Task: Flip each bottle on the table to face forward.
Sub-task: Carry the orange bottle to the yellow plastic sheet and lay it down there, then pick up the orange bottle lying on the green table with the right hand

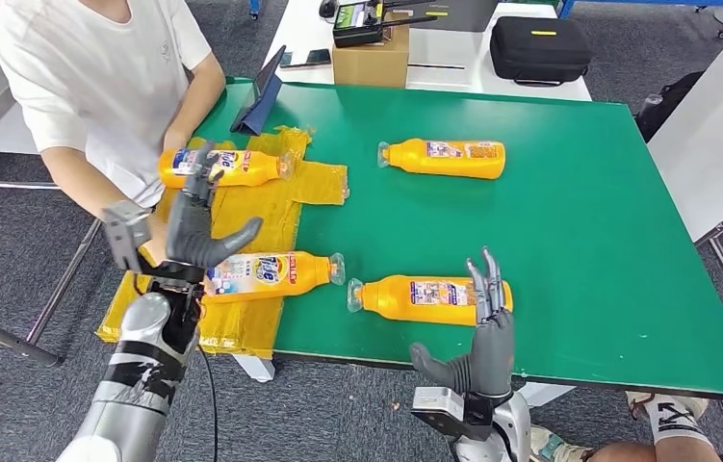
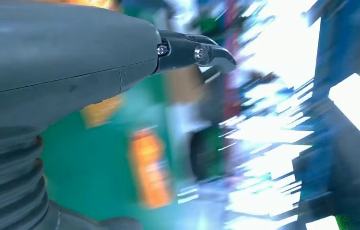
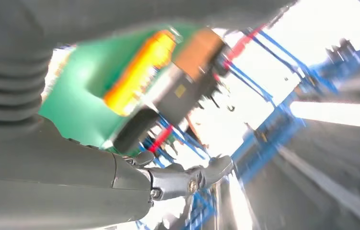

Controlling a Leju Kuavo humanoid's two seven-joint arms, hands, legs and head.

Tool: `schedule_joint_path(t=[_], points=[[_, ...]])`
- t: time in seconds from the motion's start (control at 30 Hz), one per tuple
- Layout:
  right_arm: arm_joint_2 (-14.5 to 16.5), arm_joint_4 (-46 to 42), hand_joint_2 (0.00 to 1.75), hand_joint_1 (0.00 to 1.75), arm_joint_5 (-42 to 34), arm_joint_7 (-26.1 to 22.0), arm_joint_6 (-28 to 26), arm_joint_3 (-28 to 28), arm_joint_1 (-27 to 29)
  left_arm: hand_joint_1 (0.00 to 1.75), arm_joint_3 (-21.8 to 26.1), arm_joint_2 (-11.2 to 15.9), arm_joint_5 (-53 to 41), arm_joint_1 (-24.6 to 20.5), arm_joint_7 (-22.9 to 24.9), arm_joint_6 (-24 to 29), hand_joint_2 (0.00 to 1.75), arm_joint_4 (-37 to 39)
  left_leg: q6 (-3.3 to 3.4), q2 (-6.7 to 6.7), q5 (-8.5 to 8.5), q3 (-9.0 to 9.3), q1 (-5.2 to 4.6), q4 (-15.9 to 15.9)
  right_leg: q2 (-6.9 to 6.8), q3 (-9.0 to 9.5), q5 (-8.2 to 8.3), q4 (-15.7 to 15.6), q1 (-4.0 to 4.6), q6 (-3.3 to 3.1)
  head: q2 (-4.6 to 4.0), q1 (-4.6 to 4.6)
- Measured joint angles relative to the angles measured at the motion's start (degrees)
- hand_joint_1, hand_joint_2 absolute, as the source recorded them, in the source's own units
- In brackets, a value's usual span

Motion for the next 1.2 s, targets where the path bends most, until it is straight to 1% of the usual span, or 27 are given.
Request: schedule_joint_path(t=[0.1,0.17,0.27,0.33,0.4,0.63,0.73,0.9,0.97,1.1,1.2], points=[[-1.5,2.3,1.75,0.00,3.6,2.5,3.0,-1.1,0.1,0.00,0.5,0.1,5.9,4.4,-0.9,0.6,1.75,-9.1,0.00,-0.11,0.00,-0.04,0.01,0.0,-0.07,0.00,-0.02,0.0,0.01,0.00,-0.01,0.00],[-2.8,3.6,1.75,0.00,7.8,6.6,6.5,-1.8,0.0,0.00,1.1,0.2,8.7,7.3,-1.8,0.5,1.75,-14.6,0.00,-0.09,0.00,-0.05,0.01,0.0,-0.06,0.00,-0.02,0.0,0.01,0.00,-0.01,0.00],[-5.1,5.7,1.75,0.00,13.0,13.1,12.9,-3.1,-0.7,0.00,2.0,0.1,9.9,11.0,-2.8,0.8,1.75,-20.9,0.00,-0.10,0.00,-0.05,0.01,0.0,-0.07,-0.01,-0.02,0.0,0.00,-0.01,0.00,0.01],[-6.4,7.0,1.75,0.00,14.4,14.9,15.3,-4.0,-1.8,0.00,2.4,0.0,9.6,12.6,-3.1,0.9,1.75,-23.6,0.01,-0.11,0.01,-0.05,0.00,0.0,-0.07,-0.01,-0.02,0.0,0.00,0.00,0.00,0.01],[-7.3,8.1,1.75,0.00,14.8,15.2,16.2,-4.6,-3.0,0.00,2.4,-0.2,9.2,13.6,-3.2,0.9,1.75,-25.4,0.01,-0.11,0.01,-0.04,0.00,0.0,-0.07,0.00,-0.01,0.0,0.00,0.01,0.00,0.01],[-8.5,11.4,1.75,0.00,16.8,15.8,16.7,-5.4,-6.3,0.00,2.1,-0.5,7.9,14.8,-3.6,0.6,1.75,-27.6,0.01,-0.08,0.03,-0.03,0.00,0.0,-0.06,0.00,0.02,0.0,0.01,0.02,-0.01,-0.01],[-8.9,14.2,1.75,0.00,17.5,16.0,17.4,-5.6,-9.6,0.00,1.3,-0.6,7.0,14.7,-3.9,0.5,1.75,-27.6,0.01,-0.05,0.05,-0.03,0.00,0.0,-0.05,-0.01,0.02,0.0,0.01,0.02,0.00,0.01],[-9.0,20.9,1.75,0.00,21.1,17.0,16.7,-5.7,-16.1,0.00,0.0,-0.7,6.8,13.5,-4.0,0.5,1.75,-26.8,0.03,-0.06,0.07,-0.03,0.00,0.0,-0.05,0.01,0.04,0.0,0.00,0.03,0.00,0.01],[-9.0,23.8,1.75,0.00,21.6,18.0,17.9,-5.6,-18.5,0.00,-0.3,-0.7,6.9,13.1,-3.7,0.5,1.75,-26.3,0.03,-0.07,0.07,-0.03,0.00,0.0,-0.05,0.02,0.04,0.0,0.00,0.03,0.00,0.01],[-8.8,29.6,1.75,0.00,21.8,20.4,22.3,-4.9,-22.6,0.00,-0.7,-0.7,6.9,12.6,-3.2,0.6,1.75,-25.5,0.03,-0.07,0.07,-0.03,0.00,0.0,-0.05,0.01,0.04,0.0,0.00,0.04,-0.01,-0.01],[-8.8,33.9,1.75,0.00,21.2,20.9,24.8,-4.3,-25.0,0.00,-0.8,-0.7,6.9,12.4,-3.0,0.6,1.75,-25.0,0.03,-0.09,0.07,-0.03,0.00,0.0,-0.06,0.01,0.04,0.0,0.01,0.04,0.00,-0.01]])
